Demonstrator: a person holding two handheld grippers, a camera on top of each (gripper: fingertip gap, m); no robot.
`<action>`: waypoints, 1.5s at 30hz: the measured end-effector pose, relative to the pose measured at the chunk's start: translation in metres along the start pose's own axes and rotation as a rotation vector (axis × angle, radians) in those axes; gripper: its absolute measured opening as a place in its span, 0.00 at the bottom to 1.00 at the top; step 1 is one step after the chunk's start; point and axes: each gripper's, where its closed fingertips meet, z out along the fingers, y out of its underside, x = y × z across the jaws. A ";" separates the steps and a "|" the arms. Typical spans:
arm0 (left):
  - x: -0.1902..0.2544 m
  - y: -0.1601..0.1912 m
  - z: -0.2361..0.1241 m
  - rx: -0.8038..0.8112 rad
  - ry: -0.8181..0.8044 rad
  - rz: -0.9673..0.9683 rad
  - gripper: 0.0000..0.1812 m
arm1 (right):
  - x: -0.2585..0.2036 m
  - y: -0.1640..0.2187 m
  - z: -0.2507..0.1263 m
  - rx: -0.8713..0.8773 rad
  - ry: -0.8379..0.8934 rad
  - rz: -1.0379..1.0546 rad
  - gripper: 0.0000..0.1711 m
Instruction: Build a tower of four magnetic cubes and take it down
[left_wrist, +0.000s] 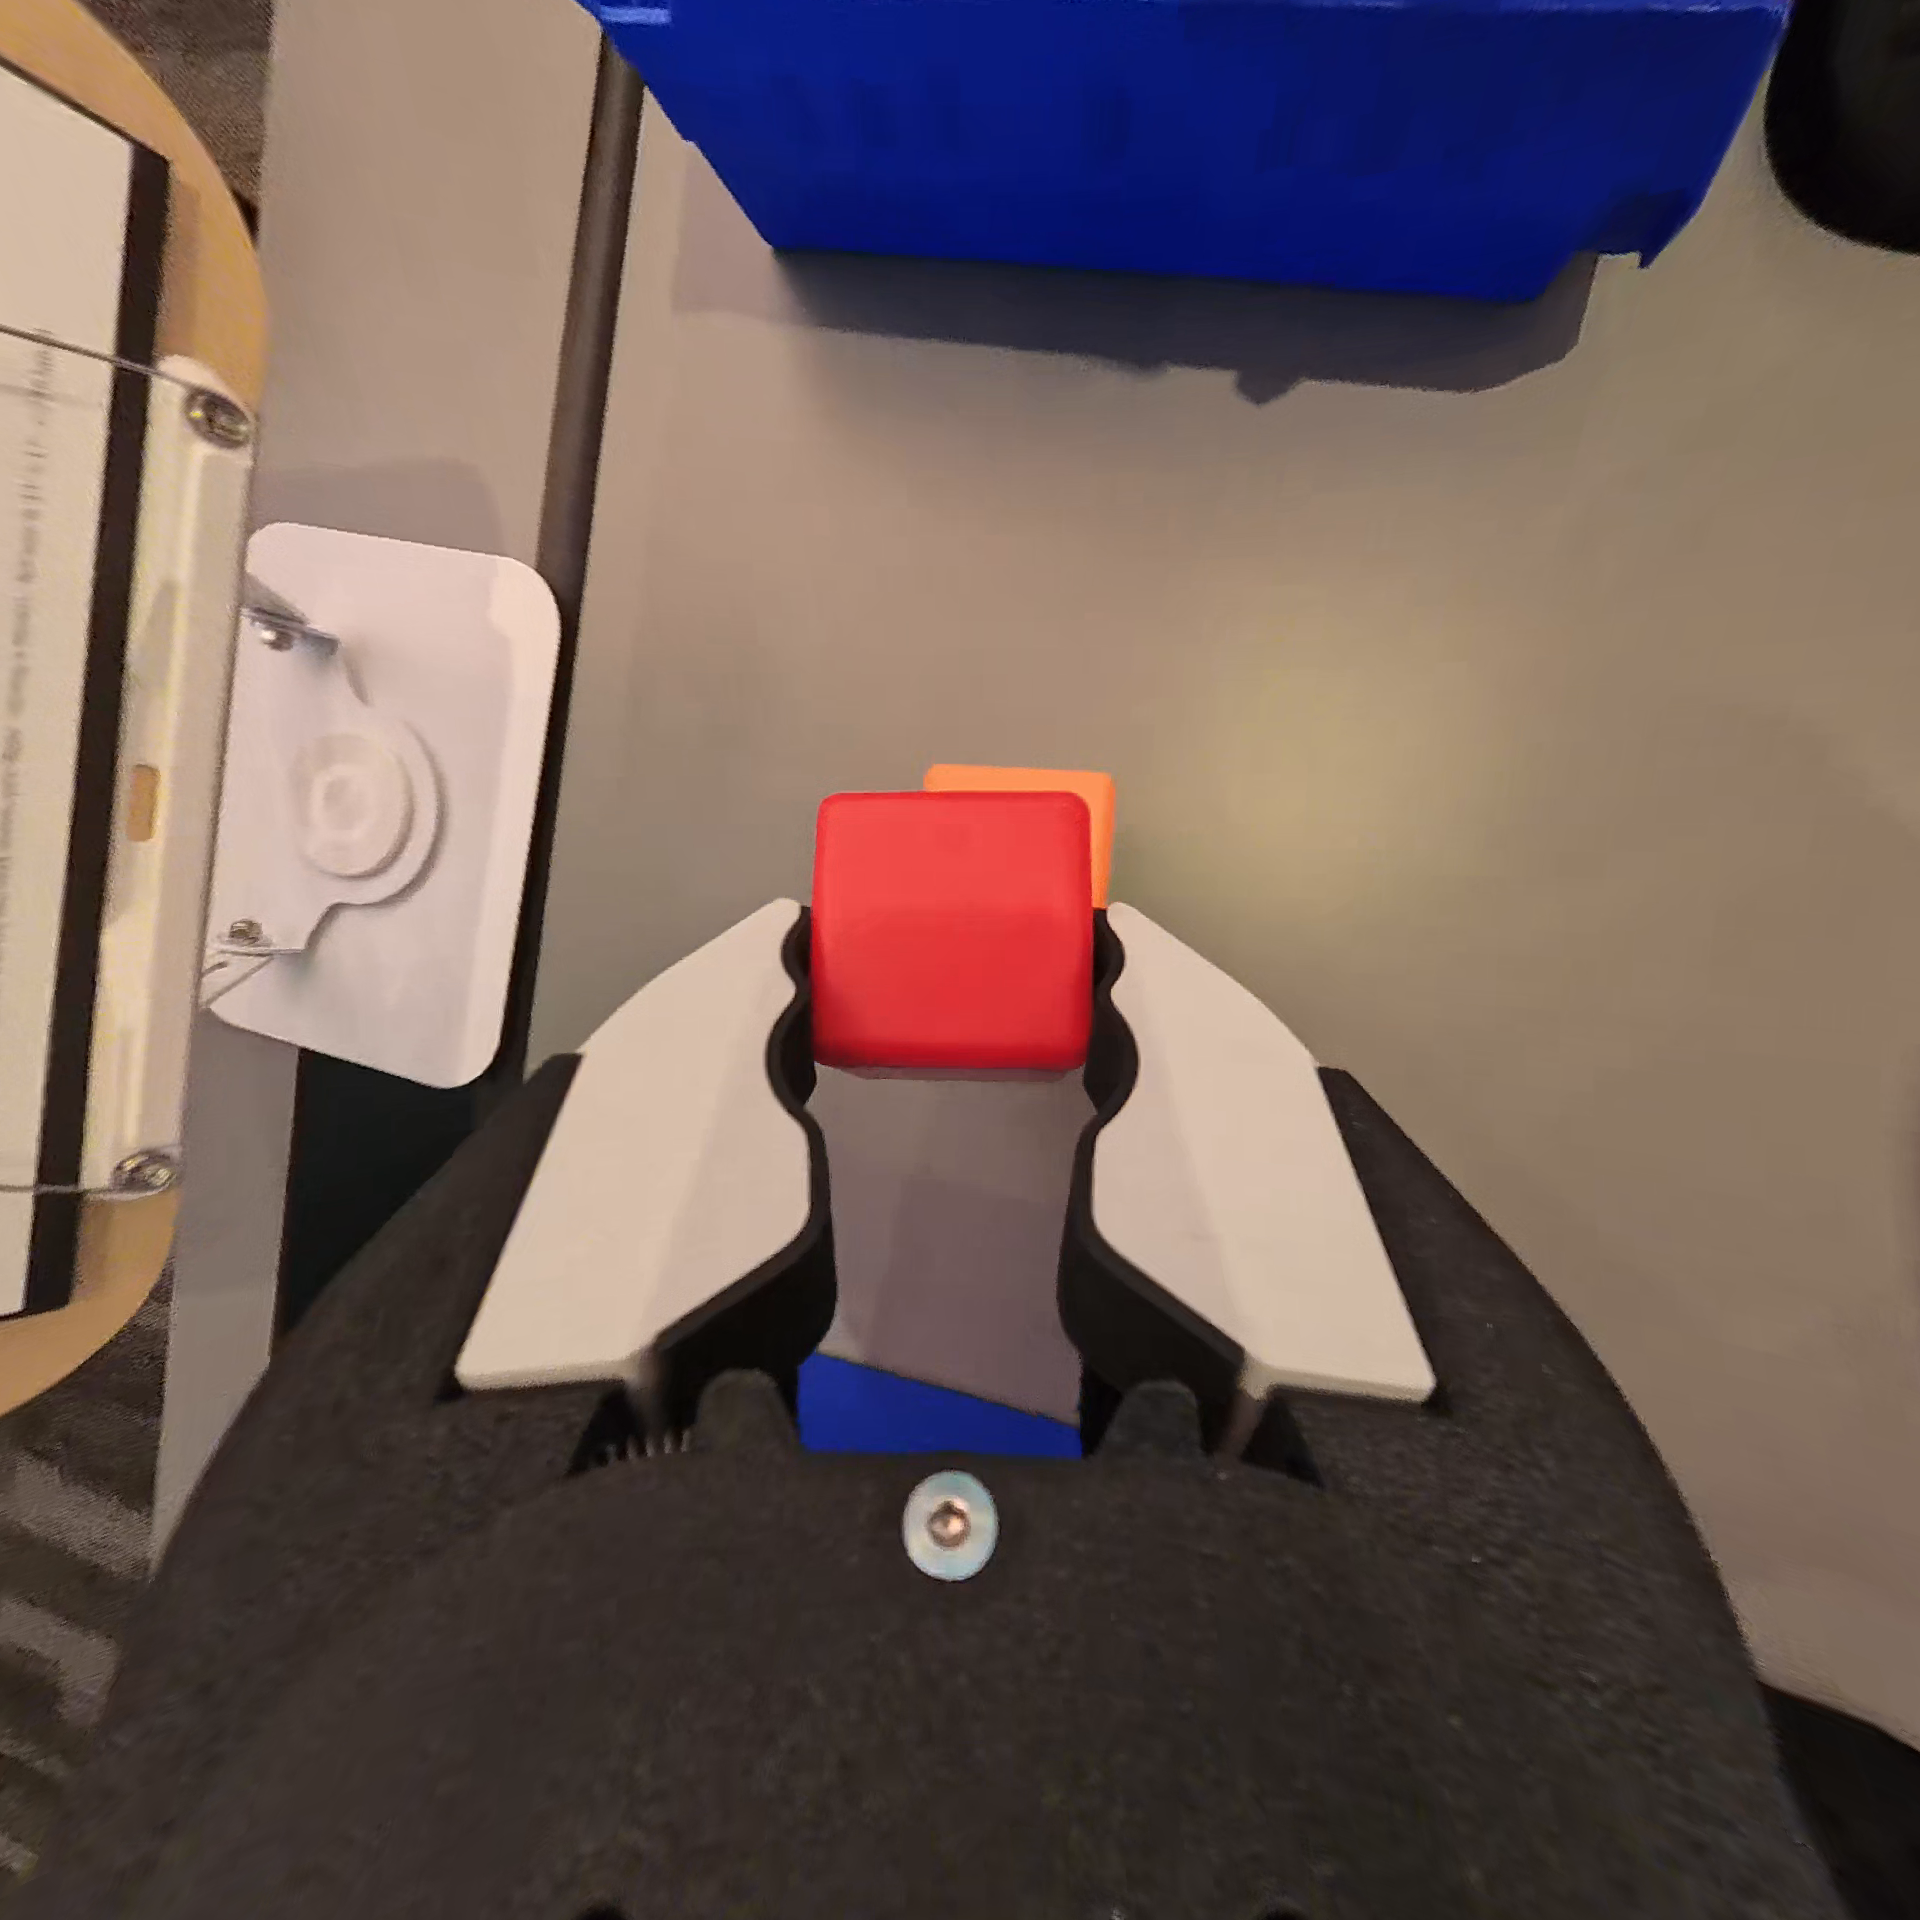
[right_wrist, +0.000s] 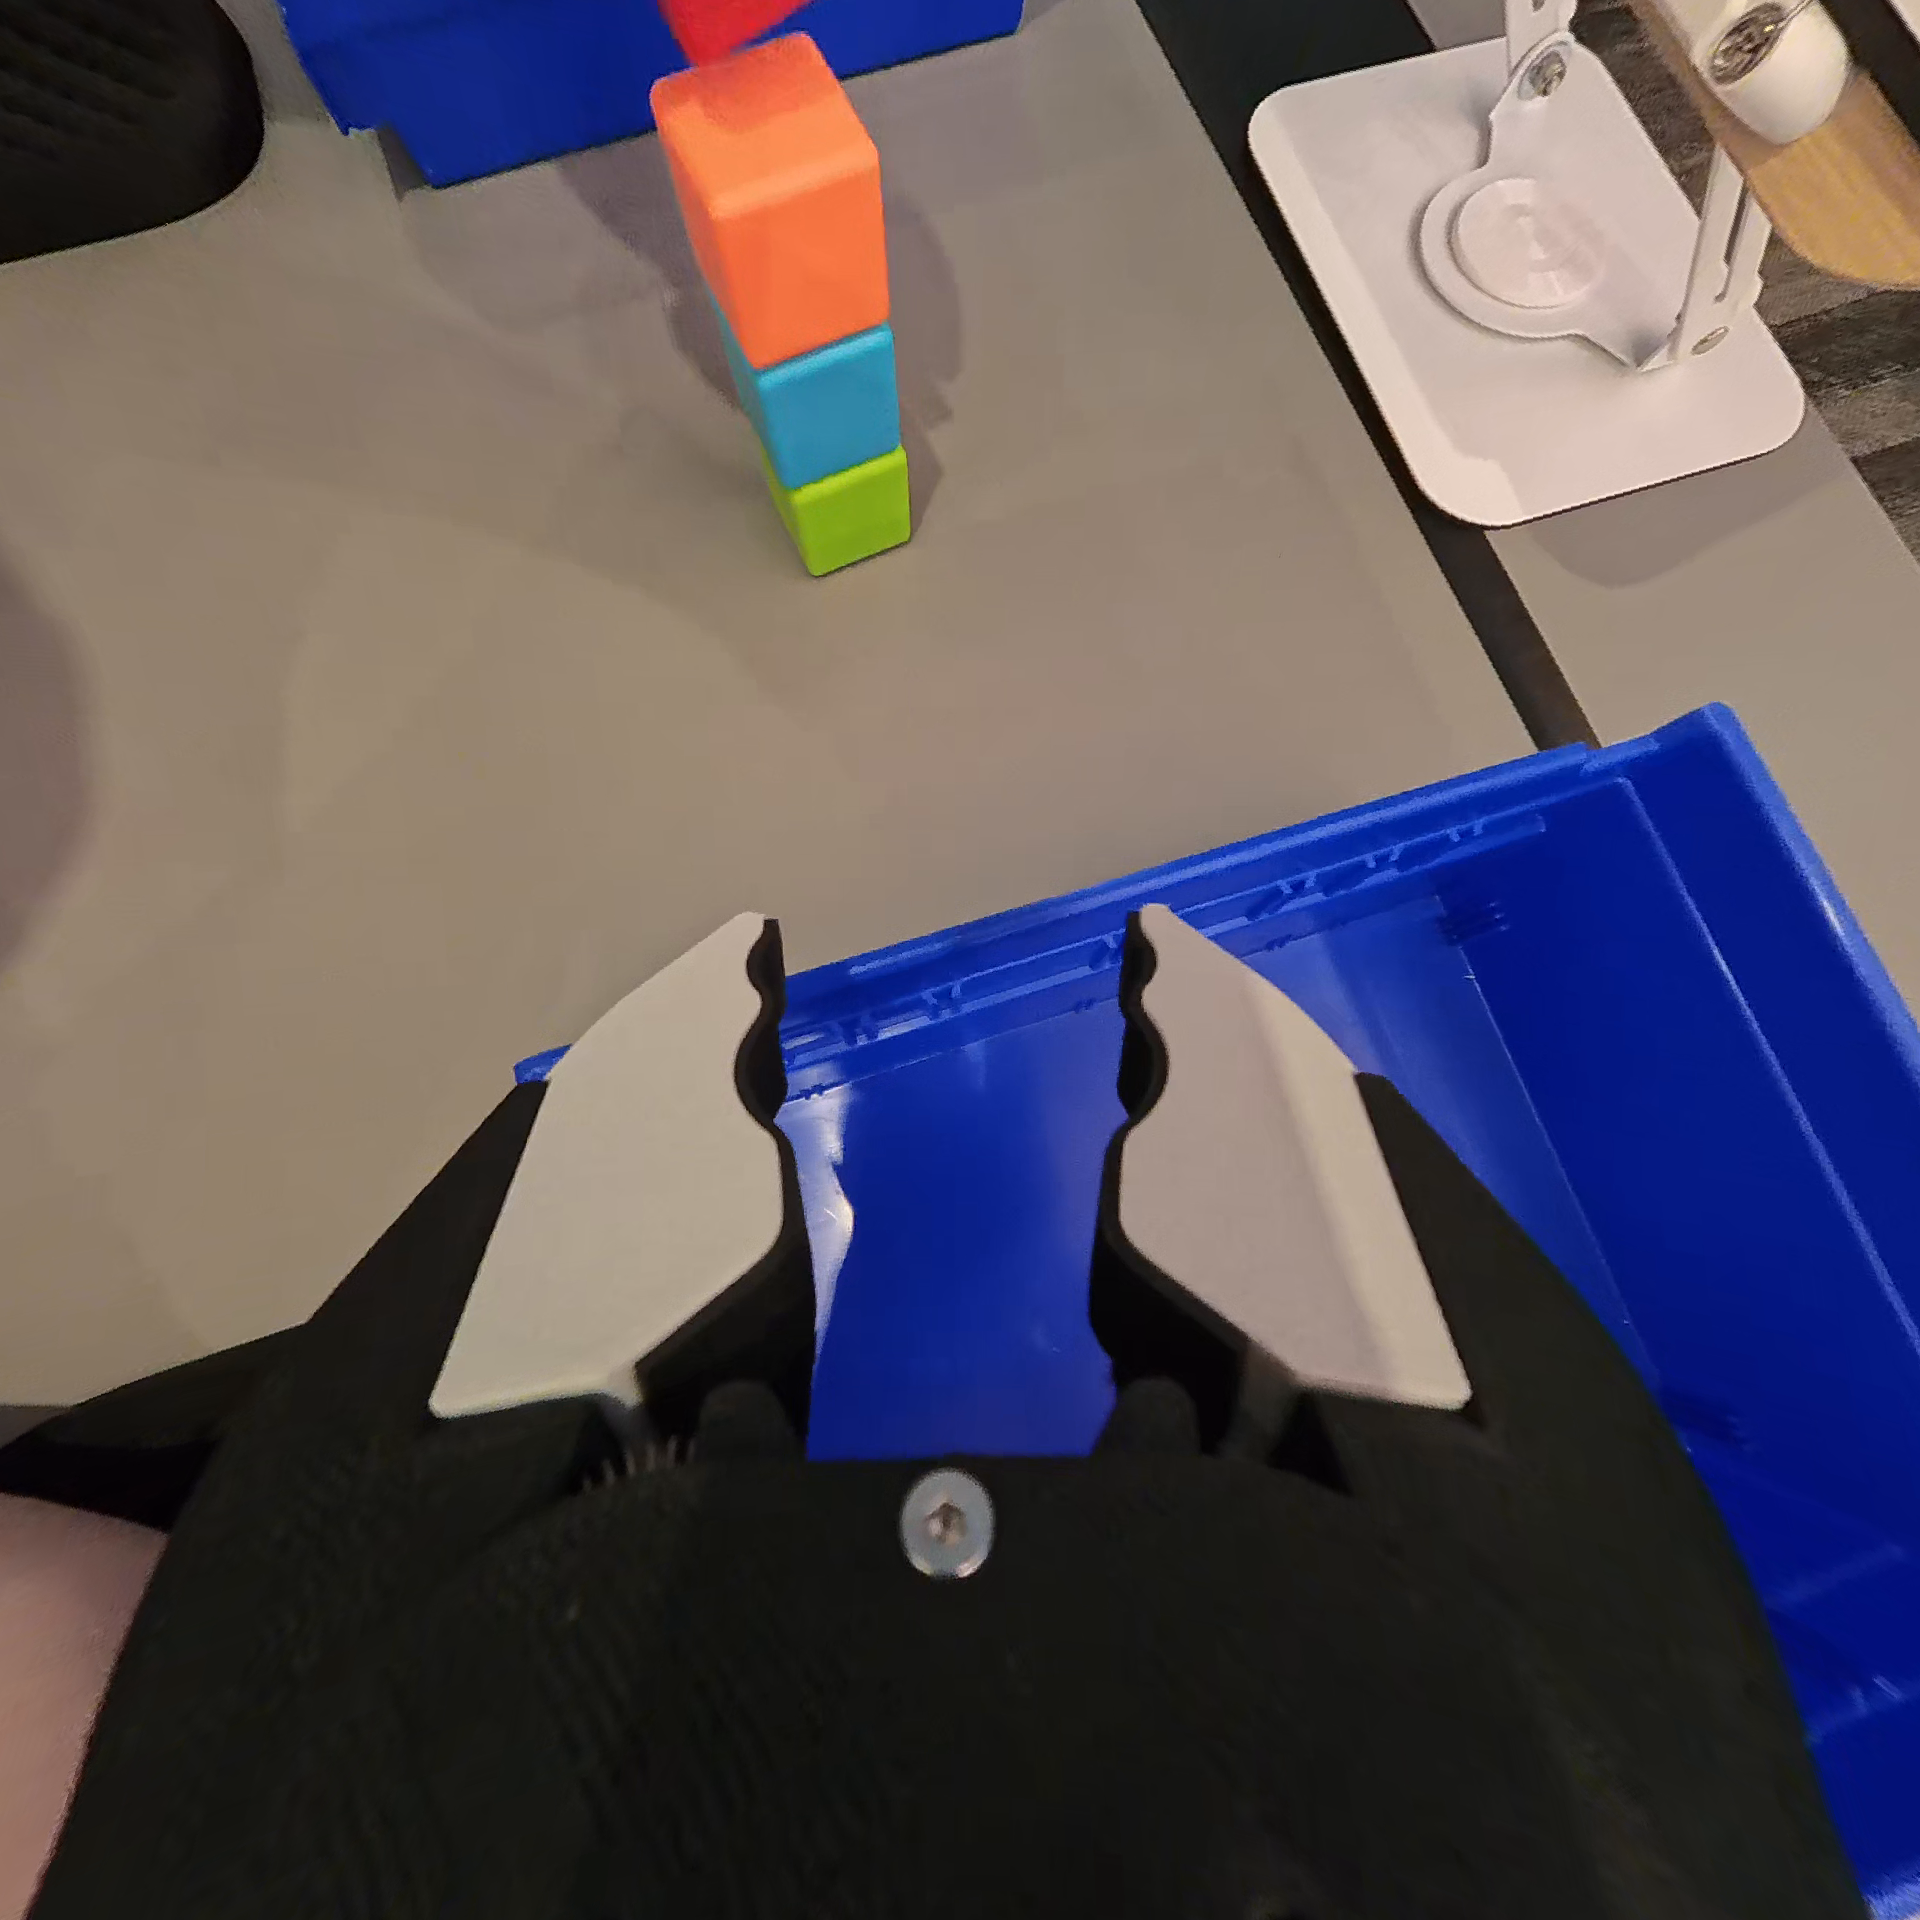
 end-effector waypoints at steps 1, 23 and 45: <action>0.000 -0.001 0.004 -0.001 0.003 -0.005 0.27 | 0.000 0.000 -0.001 0.004 0.000 0.001 0.37; 0.008 0.011 0.034 0.368 -0.141 -0.272 0.46 | -0.001 -0.002 -0.001 0.009 -0.015 -0.007 0.37; 0.016 -0.001 0.067 0.771 -0.060 -0.481 0.34 | -0.019 -0.038 0.007 0.069 -0.024 -0.121 0.36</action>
